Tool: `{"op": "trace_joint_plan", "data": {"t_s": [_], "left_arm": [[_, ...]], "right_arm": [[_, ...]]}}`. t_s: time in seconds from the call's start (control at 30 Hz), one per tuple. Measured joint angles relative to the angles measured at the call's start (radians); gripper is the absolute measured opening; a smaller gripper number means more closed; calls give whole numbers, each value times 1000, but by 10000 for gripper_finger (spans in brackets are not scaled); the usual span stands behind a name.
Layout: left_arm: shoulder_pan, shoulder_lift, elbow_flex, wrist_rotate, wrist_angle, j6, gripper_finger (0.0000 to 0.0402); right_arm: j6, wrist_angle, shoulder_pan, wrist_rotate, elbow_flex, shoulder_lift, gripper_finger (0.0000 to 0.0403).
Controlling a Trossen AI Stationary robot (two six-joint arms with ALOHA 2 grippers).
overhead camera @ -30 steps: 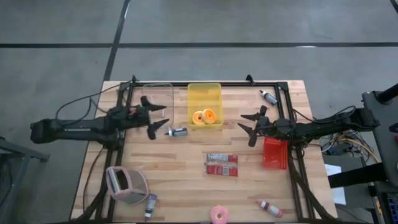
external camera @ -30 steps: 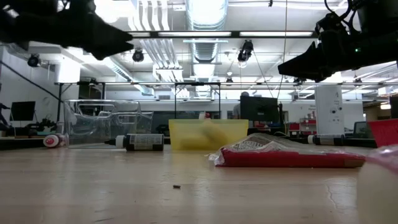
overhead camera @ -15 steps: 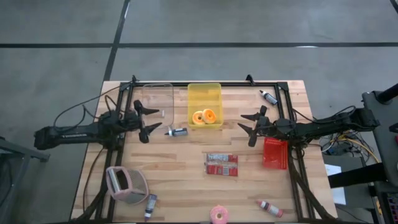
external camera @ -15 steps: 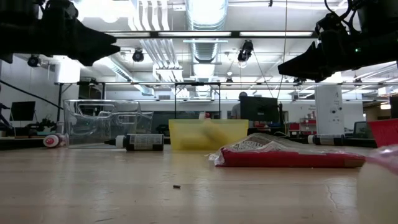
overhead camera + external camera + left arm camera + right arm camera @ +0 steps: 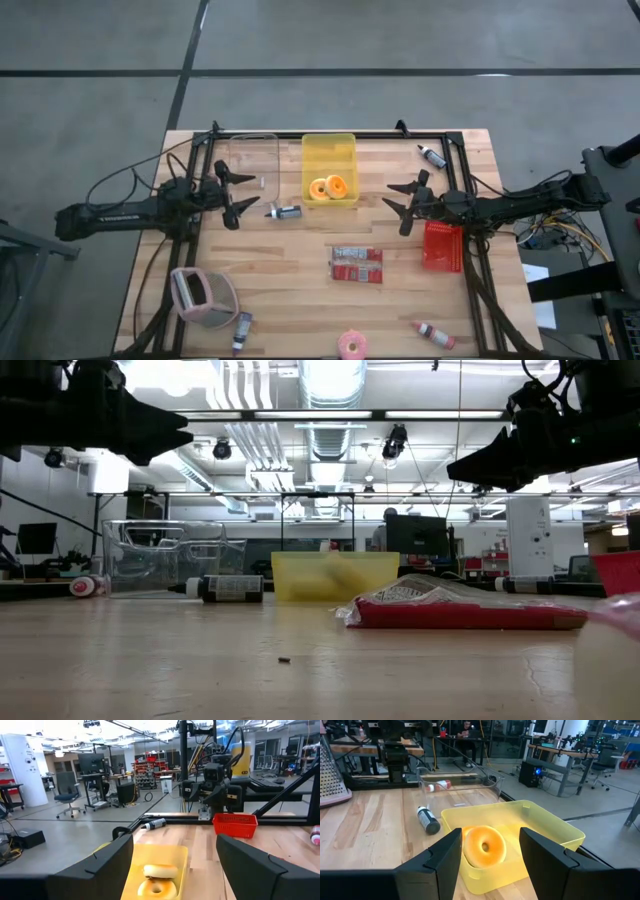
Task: Pick & Place Food Item
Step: Put the pink donut into the yellow bin
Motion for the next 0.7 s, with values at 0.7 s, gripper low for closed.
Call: {"op": "trace_joint_plan", "data": {"t_s": [0.7], "left_arm": [[0,0,0,0,-10,-50,290]], "right_arm": [[0,0,0,0,0,0,196]]}}
